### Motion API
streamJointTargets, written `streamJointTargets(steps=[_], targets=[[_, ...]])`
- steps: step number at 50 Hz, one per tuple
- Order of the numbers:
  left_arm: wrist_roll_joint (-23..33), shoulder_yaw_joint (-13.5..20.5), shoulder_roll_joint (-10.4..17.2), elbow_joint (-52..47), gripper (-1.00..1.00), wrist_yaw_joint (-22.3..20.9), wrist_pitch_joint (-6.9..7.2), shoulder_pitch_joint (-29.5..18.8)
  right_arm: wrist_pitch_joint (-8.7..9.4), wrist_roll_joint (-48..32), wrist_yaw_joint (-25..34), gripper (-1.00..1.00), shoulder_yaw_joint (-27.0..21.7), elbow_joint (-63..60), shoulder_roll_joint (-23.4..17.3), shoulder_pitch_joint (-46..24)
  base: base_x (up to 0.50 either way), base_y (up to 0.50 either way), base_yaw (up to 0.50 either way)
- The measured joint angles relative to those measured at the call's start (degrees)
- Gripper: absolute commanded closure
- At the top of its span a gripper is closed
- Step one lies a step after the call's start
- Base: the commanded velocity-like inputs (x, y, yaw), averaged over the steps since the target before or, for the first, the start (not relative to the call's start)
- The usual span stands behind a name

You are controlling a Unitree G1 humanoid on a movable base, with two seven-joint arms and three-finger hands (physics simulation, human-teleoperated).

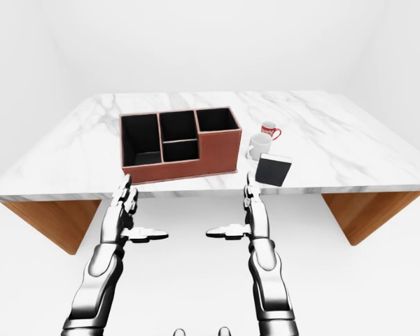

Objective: Pick up the book and place it in the right compartment of the caddy.

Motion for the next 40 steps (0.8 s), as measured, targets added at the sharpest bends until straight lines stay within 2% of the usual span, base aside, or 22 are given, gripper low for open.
streamJointTargets(steps=[12, 14, 17, 18, 19, 29, 35, 40], targets=[[-0.6, 0.9, 0.4, -1.3, -1.00, -0.9, 0.87, 0.3, 0.66, 0.7, 1.2, -1.00, -1.1, -1.2, -0.6, 0.4, 0.00, 0.00, 0.00], [-1.0, 1.3, 0.6, -2.1, -1.00, -1.0, 1.54, 0.2, 1.48, 0.9, 1.3, -1.00, -1.4, -2.5, -0.7, 0.6, 0.00, 0.00, 0.00], [-1.9, 2.5, 1.1, -4.4, -1.00, -1.0, 3.36, -0.1, 3.69, 1.7, 1.5, -1.00, -2.3, -5.8, -0.9, 1.0, 0.00, 0.00, 0.00], [-2.5, 3.1, 1.3, -5.7, -1.00, -1.0, 4.27, -0.2, 4.78, 2.0, 1.5, -1.00, -2.7, -7.4, -1.0, 1.2, 0.00, 0.00, 0.00], [-3.0, 3.8, 1.5, -7.0, -1.00, -0.9, 4.61, -0.4, 4.92, 2.4, 1.5, -1.00, -3.2, -8.9, -1.2, 1.4, 0.00, 0.00, 0.00], [-9.5, 12.9, 4.9, -19.4, -1.00, 1.8, 4.61, -2.9, 4.92, 8.0, 1.6, -1.00, -11.6, -25.4, -2.8, 1.9, 0.00, 0.00, 0.00], [-12.8, 18.2, 7.2, -22.6, -1.00, 5.1, 4.61, -4.2, 4.92, 11.7, 1.2, -1.00, -16.6, -31.9, -3.8, 1.7, 0.00, 0.00, 0.00], [-15.3, 21.2, 8.7, -24.2, -1.00, 7.7, 4.61, -4.8, 4.92, 13.7, 0.8, -1.00, -19.7, -35.5, -4.5, 1.6, 0.00, 0.00, 0.00]])
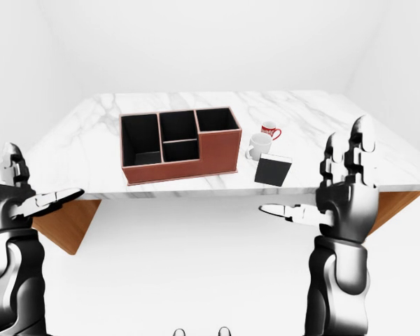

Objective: Pick up the book and place it in the right compartment of the caddy.

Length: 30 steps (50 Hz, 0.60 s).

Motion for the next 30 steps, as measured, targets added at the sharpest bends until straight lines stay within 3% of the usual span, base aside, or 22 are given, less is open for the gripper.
streamJointTargets(steps=[11, 30], targets=[[-3.4, 3.6, 1.9, -1.0, -1.00, 4.2, 0.00, -0.6, 0.00, 3.1, -0.6, -1.00, -4.3, -5.3, -1.1, -0.3, 0.00, 0.00, 0.00], [-5.2, 5.0, 2.7, -1.8, -1.00, 6.5, 0.00, -0.6, 0.00, 3.7, -0.4, -1.00, -5.7, -7.1, -1.7, -0.5, 0.02, 0.00, 0.00]])
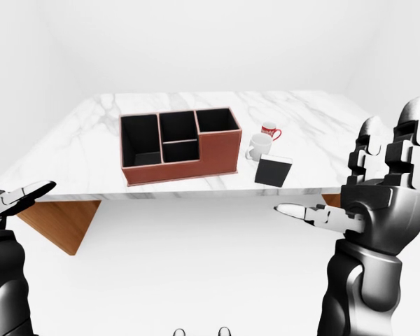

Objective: Pick up the book and place it in the right compartment of the caddy.

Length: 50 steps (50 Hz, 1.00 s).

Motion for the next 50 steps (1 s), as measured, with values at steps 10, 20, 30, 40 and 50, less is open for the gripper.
streamJointTargets(steps=[10, 20, 30, 40, 50], targets=[[-0.3, 0.2, 0.1, 0.0, -1.00, 0.3, 0.00, 0.0, 0.00, -0.3, 0.3, -1.00, 0.0, 0.0, 0.0, -0.1, 0.16, 0.00, 0.00], [-0.4, 0.3, 0.1, 0.1, -1.00, 0.4, 0.00, 0.0, 0.00, -0.5, 0.6, -1.00, 0.1, 0.3, 0.0, -0.1, 0.17, 0.00, 0.00], [-0.5, 0.2, 0.2, 0.3, -1.00, 0.4, 0.00, 0.0, 0.00, -0.6, 0.7, -1.00, 0.0, 0.3, 0.0, -0.1, 0.19, 0.00, 0.00], [-0.4, 0.2, 0.1, 0.6, -1.00, 0.4, 0.00, 0.0, 0.00, -0.6, 0.9, -1.00, 0.0, 0.3, 0.0, -0.1, 0.19, 0.00, 0.00], [-0.3, 0.1, 0.1, 0.9, -1.00, 0.3, 0.00, 0.0, 0.00, -0.7, 1.0, -1.00, 0.1, 0.4, 0.0, -0.1, 0.25, 0.00, 0.00]])
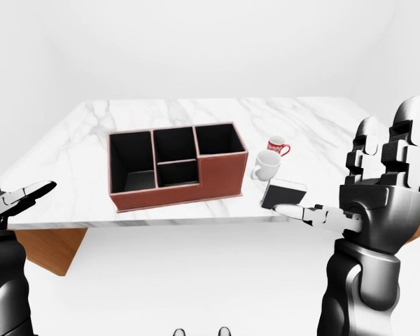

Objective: Pick up the book and place it in the right compartment of the caddy.

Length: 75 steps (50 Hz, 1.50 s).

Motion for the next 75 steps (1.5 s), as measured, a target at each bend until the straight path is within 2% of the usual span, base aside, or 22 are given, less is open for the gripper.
streamJointTargets(steps=[42, 57, 63, 67, 75], targets=[[0.1, -0.2, -0.1, 0.2, -1.00, 0.0, 0.00, 0.1, 0.00, -0.3, 0.5, -1.00, 0.4, 0.0, 0.1, 0.1, 0.28, 0.00, 0.00], [0.2, -0.2, -0.1, 0.3, -1.00, -0.1, 0.00, 0.1, 0.00, -0.9, 1.0, -1.00, 1.0, -0.4, 0.0, 0.0, 0.01, 0.00, 0.00], [0.3, -0.3, -0.2, 0.4, -1.00, -0.1, 0.00, 0.0, 0.00, -1.8, 1.1, -1.00, 1.5, -2.0, -1.9, -2.5, 0.00, 0.00, 0.00], [0.1, -0.2, -0.1, 0.6, -1.00, -0.1, 0.00, 0.0, 0.00, -1.6, 0.8, -1.00, 1.3, -4.7, -4.3, -6.8, 0.00, 0.00, 0.00], [-0.3, 0.2, 0.1, 0.8, -1.00, 0.0, 0.00, 0.0, 0.00, -0.3, 2.5, -1.00, 1.4, -10.8, -14.0, -18.3, 0.00, 0.00, 0.00]])
